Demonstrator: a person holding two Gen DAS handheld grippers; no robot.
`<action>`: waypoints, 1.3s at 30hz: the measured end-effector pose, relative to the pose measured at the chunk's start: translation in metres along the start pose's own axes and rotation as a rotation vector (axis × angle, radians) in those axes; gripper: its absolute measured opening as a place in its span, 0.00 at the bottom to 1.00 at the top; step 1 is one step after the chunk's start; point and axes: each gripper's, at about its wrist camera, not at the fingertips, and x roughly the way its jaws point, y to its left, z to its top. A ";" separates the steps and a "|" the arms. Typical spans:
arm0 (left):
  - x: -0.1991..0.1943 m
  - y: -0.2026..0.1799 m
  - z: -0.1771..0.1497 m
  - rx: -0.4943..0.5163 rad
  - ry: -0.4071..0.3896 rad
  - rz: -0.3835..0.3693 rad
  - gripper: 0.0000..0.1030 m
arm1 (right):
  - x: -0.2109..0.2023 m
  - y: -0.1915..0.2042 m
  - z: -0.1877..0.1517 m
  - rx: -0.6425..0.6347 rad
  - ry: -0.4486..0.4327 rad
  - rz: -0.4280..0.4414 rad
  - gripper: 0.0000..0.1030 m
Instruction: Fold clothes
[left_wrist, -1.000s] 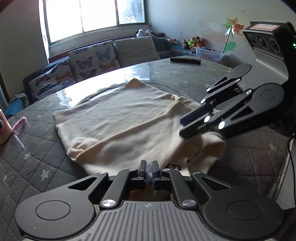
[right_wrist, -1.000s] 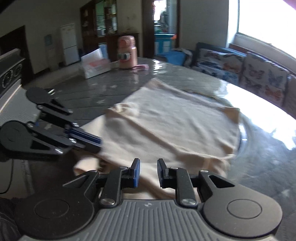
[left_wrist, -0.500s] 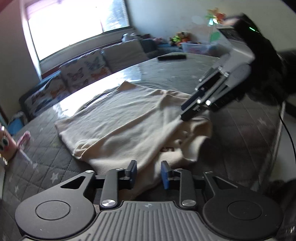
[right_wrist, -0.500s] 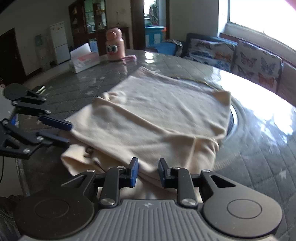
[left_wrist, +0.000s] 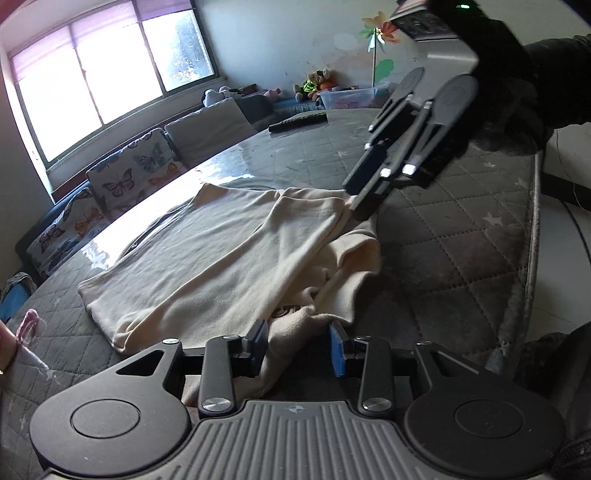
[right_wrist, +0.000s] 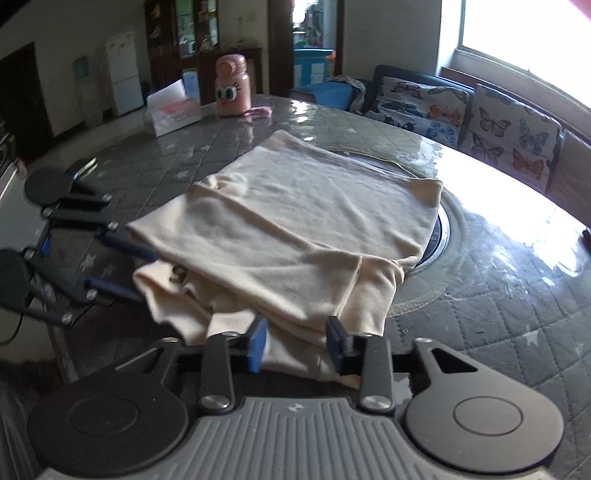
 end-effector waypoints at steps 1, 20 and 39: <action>0.000 0.002 0.001 -0.012 -0.006 0.002 0.16 | -0.001 0.002 -0.001 -0.020 0.005 -0.001 0.42; -0.003 0.061 0.021 -0.246 -0.047 0.013 0.09 | 0.025 0.033 0.004 -0.280 -0.064 -0.005 0.43; -0.007 0.023 -0.012 -0.068 0.032 0.115 0.45 | 0.023 0.006 0.037 -0.076 -0.095 0.020 0.11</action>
